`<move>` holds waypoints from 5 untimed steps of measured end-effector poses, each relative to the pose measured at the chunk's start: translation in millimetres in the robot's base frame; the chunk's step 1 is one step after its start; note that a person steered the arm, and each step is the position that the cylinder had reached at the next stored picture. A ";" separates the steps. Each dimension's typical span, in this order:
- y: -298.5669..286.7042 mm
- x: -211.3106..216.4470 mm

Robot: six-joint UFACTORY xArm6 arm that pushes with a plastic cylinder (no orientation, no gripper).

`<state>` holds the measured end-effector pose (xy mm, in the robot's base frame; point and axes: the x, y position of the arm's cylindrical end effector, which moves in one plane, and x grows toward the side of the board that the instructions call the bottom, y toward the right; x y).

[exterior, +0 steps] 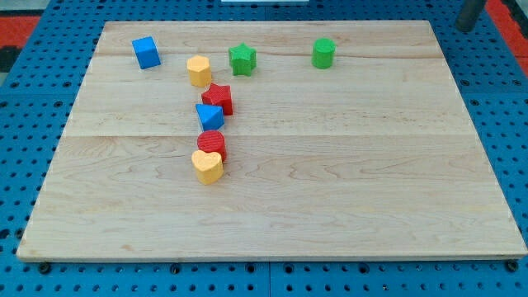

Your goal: Move your arm towards the green circle

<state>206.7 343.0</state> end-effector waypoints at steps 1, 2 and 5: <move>2.2 1.0; -1.6 25.2; -216.5 114.9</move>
<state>321.7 126.5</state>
